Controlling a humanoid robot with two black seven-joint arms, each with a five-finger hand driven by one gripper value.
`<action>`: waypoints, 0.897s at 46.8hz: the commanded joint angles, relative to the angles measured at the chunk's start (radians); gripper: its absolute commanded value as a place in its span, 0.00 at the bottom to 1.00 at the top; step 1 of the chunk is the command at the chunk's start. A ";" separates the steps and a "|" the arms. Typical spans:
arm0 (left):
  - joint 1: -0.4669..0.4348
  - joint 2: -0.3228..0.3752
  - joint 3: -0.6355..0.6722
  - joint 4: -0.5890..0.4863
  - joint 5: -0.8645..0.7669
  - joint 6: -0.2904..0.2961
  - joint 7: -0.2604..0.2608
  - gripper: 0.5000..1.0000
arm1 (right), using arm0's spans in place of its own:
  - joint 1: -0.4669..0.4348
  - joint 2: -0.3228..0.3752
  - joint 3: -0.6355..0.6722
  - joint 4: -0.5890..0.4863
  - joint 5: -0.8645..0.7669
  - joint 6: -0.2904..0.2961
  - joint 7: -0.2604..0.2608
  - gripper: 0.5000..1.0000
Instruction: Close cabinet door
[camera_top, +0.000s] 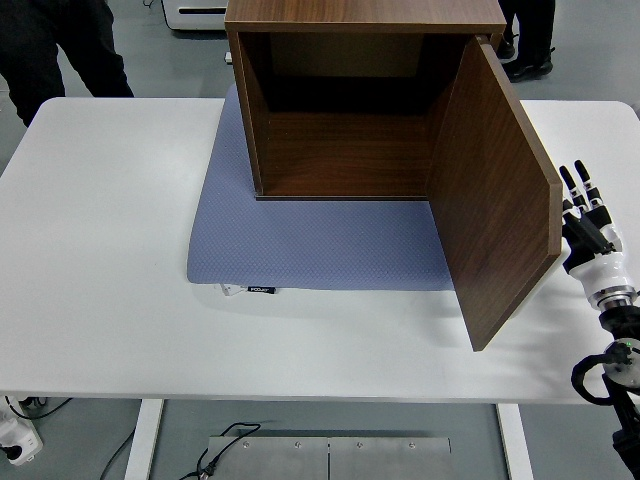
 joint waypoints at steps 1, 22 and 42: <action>0.000 0.000 0.000 0.000 0.000 0.000 0.000 1.00 | -0.002 -0.005 -0.001 0.002 0.000 0.002 0.000 1.00; 0.000 0.000 0.000 0.000 0.000 0.000 0.000 1.00 | -0.104 -0.110 0.003 0.202 0.005 0.002 0.000 1.00; 0.000 0.000 0.000 0.000 0.000 0.002 0.000 1.00 | -0.250 -0.181 0.015 0.332 0.005 0.041 0.002 1.00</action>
